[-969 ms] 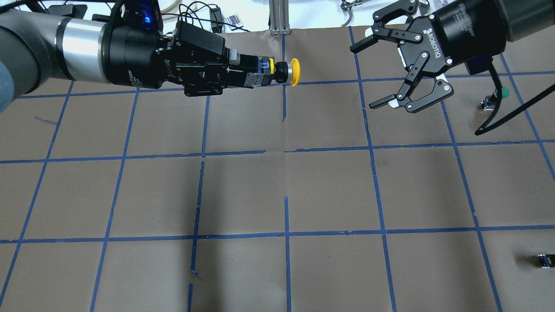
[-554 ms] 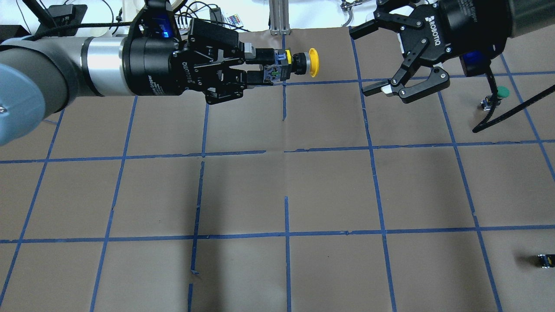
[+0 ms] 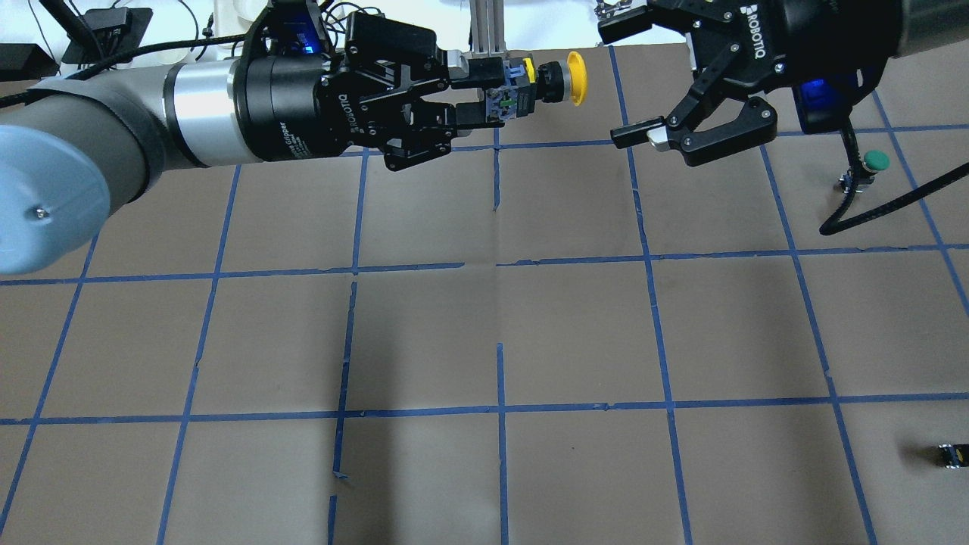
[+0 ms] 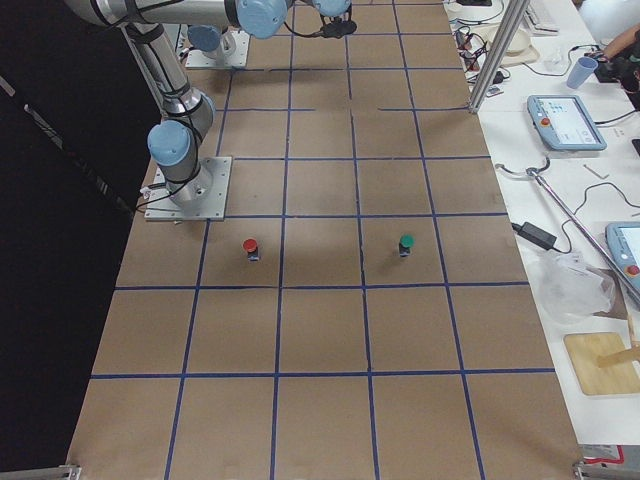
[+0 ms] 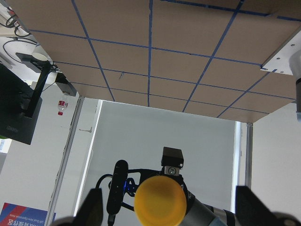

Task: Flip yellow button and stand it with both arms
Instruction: 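Grasp the yellow cap with the right gripper and open the left gripper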

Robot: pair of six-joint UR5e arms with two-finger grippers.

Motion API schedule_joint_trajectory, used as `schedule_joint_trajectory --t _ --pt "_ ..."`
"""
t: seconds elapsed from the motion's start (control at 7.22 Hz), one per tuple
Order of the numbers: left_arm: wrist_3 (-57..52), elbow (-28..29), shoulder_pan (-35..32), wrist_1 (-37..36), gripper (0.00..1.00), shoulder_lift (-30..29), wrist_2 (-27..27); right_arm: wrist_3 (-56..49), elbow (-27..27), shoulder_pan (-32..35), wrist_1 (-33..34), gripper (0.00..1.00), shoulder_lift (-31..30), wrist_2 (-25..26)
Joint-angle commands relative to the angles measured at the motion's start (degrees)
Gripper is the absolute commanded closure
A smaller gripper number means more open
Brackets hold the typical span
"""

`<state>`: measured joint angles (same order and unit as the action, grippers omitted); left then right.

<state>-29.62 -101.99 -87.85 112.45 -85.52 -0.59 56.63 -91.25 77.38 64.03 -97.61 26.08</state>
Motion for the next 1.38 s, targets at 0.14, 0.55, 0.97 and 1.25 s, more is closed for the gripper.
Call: schedule_joint_trajectory --t 0.14,0.55,0.97,1.25 --pt "0.3 0.0 -0.1 -0.8 0.99 0.2 0.1 0.3 -0.2 1.5 0.0 0.01 -0.2 -3.2" --pt "0.4 -0.1 -0.1 -0.8 0.99 0.3 0.1 0.8 -0.1 3.4 0.9 0.02 0.3 -3.1" --pt "0.4 -0.1 -0.1 -0.8 0.99 0.3 0.1 0.8 0.2 3.1 1.3 0.12 1.5 -3.2" --pt "0.4 -0.1 -0.1 -0.8 0.99 0.5 0.1 0.8 0.1 2.7 1.3 0.28 1.5 -3.2"
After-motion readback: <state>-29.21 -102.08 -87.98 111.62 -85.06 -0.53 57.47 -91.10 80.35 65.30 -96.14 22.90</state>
